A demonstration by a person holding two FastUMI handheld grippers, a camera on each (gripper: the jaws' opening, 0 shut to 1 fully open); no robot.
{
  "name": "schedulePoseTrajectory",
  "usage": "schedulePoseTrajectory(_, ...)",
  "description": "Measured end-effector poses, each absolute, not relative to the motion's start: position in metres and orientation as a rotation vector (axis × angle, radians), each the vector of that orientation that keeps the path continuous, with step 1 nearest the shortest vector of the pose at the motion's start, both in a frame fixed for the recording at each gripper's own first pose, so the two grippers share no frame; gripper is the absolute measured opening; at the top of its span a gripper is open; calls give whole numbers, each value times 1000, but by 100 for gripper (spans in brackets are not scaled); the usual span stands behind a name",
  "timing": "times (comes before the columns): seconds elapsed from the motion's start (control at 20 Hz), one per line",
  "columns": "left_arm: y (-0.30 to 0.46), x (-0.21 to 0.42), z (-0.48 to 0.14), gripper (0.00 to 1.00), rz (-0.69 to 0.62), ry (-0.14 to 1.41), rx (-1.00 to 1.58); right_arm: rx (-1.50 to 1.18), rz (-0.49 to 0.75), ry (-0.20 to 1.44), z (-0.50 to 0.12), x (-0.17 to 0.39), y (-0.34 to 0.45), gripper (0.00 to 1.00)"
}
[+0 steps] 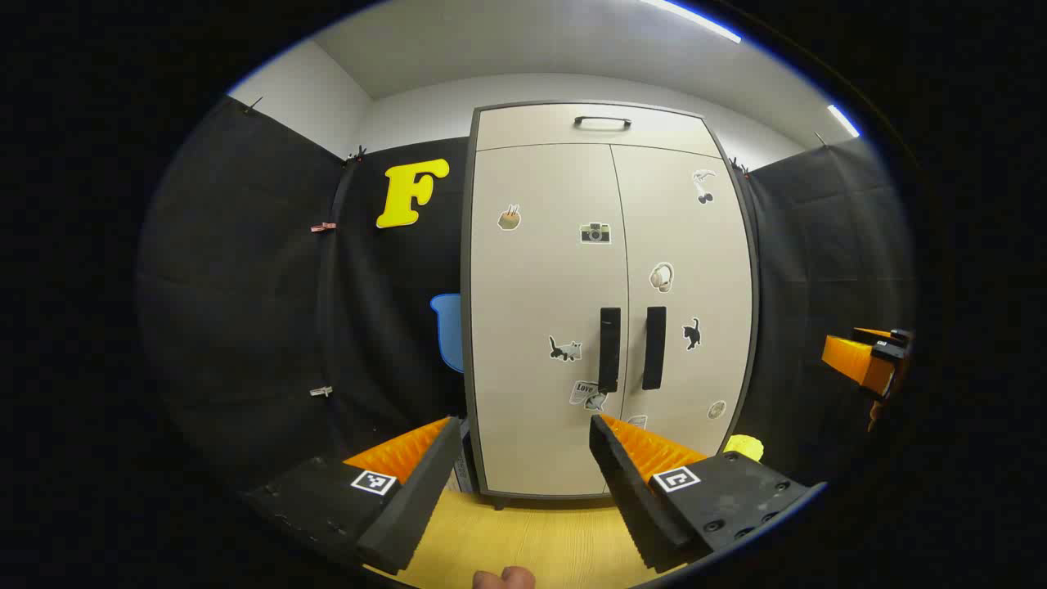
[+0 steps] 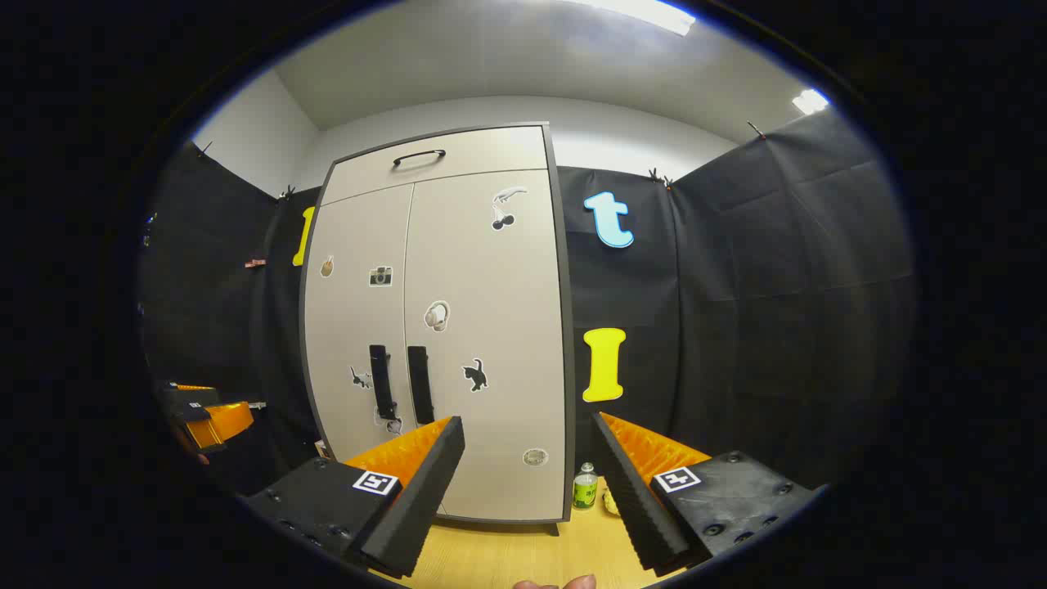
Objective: Open the right door of the double-door shoe cabinet with the right hand, and open the left door with the left hand.
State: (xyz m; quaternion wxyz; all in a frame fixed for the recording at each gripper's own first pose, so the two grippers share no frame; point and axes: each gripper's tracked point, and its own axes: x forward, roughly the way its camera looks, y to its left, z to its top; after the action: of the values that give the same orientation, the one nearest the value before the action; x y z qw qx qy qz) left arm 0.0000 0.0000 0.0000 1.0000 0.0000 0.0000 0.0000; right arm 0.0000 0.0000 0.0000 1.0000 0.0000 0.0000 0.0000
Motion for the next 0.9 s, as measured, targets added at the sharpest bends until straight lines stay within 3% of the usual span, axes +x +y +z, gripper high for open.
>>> schedulePoseTrajectory(0.9,9,9,34,98,-37,-49,3,-41,35,-22,25,2,35,95)
